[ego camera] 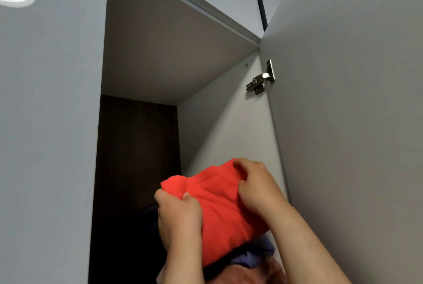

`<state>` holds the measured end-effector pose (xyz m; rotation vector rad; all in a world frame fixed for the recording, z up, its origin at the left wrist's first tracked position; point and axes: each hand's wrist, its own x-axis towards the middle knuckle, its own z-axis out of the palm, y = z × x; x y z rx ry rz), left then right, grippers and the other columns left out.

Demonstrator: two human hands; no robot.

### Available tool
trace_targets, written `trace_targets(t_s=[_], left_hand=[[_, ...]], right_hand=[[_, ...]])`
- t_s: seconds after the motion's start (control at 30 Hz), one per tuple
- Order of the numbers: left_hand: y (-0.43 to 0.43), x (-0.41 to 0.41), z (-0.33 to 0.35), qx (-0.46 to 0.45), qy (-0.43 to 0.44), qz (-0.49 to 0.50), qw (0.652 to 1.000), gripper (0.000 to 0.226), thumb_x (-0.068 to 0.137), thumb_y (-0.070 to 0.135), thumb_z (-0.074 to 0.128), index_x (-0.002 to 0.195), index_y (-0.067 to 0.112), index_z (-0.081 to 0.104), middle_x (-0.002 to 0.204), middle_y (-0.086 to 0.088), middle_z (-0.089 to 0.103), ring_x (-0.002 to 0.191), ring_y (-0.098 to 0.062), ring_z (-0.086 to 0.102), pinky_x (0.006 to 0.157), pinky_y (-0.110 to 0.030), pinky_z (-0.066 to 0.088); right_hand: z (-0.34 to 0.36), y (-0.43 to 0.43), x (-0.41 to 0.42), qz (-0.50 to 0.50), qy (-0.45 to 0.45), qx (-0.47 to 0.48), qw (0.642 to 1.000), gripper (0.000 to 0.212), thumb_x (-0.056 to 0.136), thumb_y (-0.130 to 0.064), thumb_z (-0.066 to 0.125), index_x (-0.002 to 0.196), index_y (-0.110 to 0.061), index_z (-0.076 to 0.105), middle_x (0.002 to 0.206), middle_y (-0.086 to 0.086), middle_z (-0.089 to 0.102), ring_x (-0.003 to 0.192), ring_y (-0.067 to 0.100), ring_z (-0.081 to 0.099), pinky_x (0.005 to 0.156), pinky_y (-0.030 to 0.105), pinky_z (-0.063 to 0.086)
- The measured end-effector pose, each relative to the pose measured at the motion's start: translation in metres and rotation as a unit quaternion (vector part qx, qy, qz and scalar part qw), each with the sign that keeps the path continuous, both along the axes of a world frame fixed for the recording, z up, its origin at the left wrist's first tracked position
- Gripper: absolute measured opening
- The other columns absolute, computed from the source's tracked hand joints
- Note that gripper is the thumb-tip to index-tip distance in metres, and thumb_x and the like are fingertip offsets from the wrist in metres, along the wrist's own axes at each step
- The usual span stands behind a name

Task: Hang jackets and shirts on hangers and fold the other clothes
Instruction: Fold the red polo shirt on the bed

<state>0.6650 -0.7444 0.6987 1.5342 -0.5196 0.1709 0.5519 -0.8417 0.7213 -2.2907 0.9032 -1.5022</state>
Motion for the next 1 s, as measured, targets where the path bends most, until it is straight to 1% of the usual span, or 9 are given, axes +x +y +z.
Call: trace_targets(t_s=[0.13,0.27,0.37,0.43,0.57,0.63,0.77,0.87,1.0], left_hand=[[-0.048,0.033,-0.019,0.179,0.007,-0.030,0.983,0.048,0.090,0.022,0.052,0.131,0.005,0.033,0.135,-0.023,0.047,0.121,-0.041,0.052,0.096,-0.040,0.042],[-0.063,0.044,-0.048,0.247,0.020,-0.017,0.969,0.068,0.090,0.038,0.053,0.144,0.015,0.018,0.140,-0.016,0.032,0.125,-0.035,0.045,0.101,-0.040,0.038],[-0.061,0.040,-0.050,0.277,-0.033,0.075,0.957,0.080,0.086,0.045,0.059,0.147,0.023,0.013,0.142,-0.013,0.030,0.131,-0.031,0.034,0.104,-0.041,0.034],[-0.060,0.031,-0.055,0.233,-0.122,0.131,0.956,0.079,0.078,0.035,0.073,0.143,0.024,0.031,0.141,-0.013,0.035,0.132,-0.031,0.033,0.104,-0.045,0.035],[-0.056,0.022,-0.064,0.145,-0.327,0.100,0.928,0.029,0.078,0.013,0.064,0.104,0.024,0.071,0.115,0.000,0.068,0.113,-0.025,0.060,0.095,-0.041,0.047],[-0.053,0.021,-0.062,0.227,-0.284,0.032,0.931,0.030,0.093,0.022,0.043,0.110,0.032,0.066,0.118,0.009,0.067,0.117,-0.014,0.056,0.110,-0.034,0.033],[-0.060,0.018,-0.067,0.359,-0.211,-0.017,0.909,0.045,0.101,0.035,0.021,0.143,0.031,0.038,0.154,0.014,0.033,0.146,-0.008,0.018,0.119,-0.045,0.001],[-0.060,0.019,-0.067,0.406,-0.172,-0.029,0.897,0.053,0.101,0.036,0.014,0.153,0.026,0.017,0.161,0.012,0.011,0.149,-0.012,0.003,0.119,-0.048,-0.002],[-0.063,0.027,-0.072,0.458,-0.163,-0.055,0.872,0.055,0.100,0.034,0.013,0.154,0.022,0.015,0.162,0.009,0.009,0.149,-0.015,0.002,0.118,-0.050,-0.001]], right_hand=[[-0.014,-0.054,0.032,-0.013,0.160,0.007,0.987,0.046,0.078,-0.009,0.046,0.120,-0.019,0.063,0.123,0.010,0.061,0.114,0.028,0.061,0.099,0.033,0.048],[-0.059,-0.075,0.047,-0.089,0.319,-0.030,0.943,0.043,0.090,-0.020,0.036,0.129,-0.021,0.054,0.130,0.007,0.048,0.120,0.030,0.047,0.099,0.039,0.042],[-0.074,-0.081,0.051,-0.112,0.317,-0.072,0.939,0.043,0.091,-0.023,0.035,0.129,-0.025,0.054,0.130,0.006,0.047,0.118,0.029,0.044,0.100,0.039,0.038],[-0.084,-0.080,0.051,-0.105,0.294,-0.089,0.946,0.044,0.089,-0.023,0.036,0.128,-0.026,0.056,0.133,0.005,0.048,0.116,0.030,0.044,0.102,0.038,0.037],[-0.093,-0.071,0.042,-0.091,0.147,-0.127,0.977,0.031,0.074,-0.023,0.050,0.094,-0.025,0.074,0.118,0.003,0.065,0.103,0.028,0.061,0.090,0.036,0.049],[-0.087,-0.066,0.036,-0.070,0.112,-0.184,0.974,0.030,0.081,-0.028,0.048,0.094,-0.025,0.074,0.109,-0.002,0.070,0.099,0.024,0.065,0.088,0.033,0.049],[-0.082,-0.066,0.037,0.037,0.169,-0.089,0.981,0.043,0.103,-0.040,0.031,0.139,-0.026,0.050,0.146,-0.010,0.048,0.134,0.009,0.042,0.110,0.025,0.030],[-0.096,-0.073,0.045,0.071,0.211,-0.004,0.975,0.047,0.103,-0.044,0.029,0.147,-0.030,0.038,0.154,-0.011,0.036,0.141,0.007,0.032,0.115,0.023,0.022],[-0.109,-0.086,0.054,0.120,0.209,0.097,0.966,0.046,0.102,-0.044,0.033,0.145,-0.033,0.042,0.152,-0.010,0.038,0.139,0.008,0.036,0.115,0.023,0.023]])
